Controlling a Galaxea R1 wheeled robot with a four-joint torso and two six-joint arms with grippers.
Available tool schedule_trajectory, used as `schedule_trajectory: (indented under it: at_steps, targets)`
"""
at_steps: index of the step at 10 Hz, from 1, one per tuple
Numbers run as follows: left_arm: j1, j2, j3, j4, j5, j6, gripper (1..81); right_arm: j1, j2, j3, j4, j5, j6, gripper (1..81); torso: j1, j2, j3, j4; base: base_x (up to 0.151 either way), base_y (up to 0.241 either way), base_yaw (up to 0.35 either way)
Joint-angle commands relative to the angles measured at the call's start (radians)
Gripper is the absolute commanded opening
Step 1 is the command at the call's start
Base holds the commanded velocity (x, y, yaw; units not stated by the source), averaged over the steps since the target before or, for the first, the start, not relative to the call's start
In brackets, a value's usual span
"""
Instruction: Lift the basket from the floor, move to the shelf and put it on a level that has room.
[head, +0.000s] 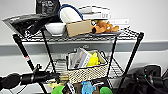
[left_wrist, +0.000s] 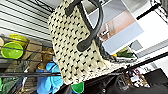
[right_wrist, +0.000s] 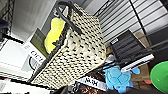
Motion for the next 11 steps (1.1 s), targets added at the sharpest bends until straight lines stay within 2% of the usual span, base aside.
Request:
schedule_trajectory:
  at_steps: [1, 2, 5, 7, 11]
  targets:
    - [0.173, -0.076, 0.073, 0.151, -0.109, 0.006, 81.1, -0.178, -0.037, 0.045, -0.006, 0.036, -0.006, 81.1, 0.000, 0.000, 0.000, 0.000, 0.000, 0.000, 0.000]
    - [0.272, -0.059, 0.058, 0.189, -0.171, 0.006, 81.1, -0.264, -0.026, 0.034, -0.023, 0.091, -0.006, 81.1, 0.000, 0.000, 0.000, 0.000, 0.000, 0.000, 0.000]
    - [0.553, 0.062, -0.039, 0.278, -0.327, 0.008, 81.1, -0.473, 0.025, -0.065, -0.083, 0.117, -0.006, 81.1, 0.000, 0.000, 0.000, 0.000, 0.000, 0.000, 0.000]
    - [0.694, 0.180, -0.159, 0.336, -0.360, 0.008, 81.1, -0.575, 0.095, -0.150, -0.135, 0.126, -0.007, 81.1, -0.001, -0.001, 0.001, 0.000, 0.000, 0.000, 0.000]
    - [0.883, 0.317, -0.353, 0.410, -0.441, 0.008, 81.1, -0.712, 0.272, -0.347, -0.195, 0.127, -0.007, 81.1, -0.001, -0.002, 0.003, 0.000, 0.000, 0.000, 0.000]
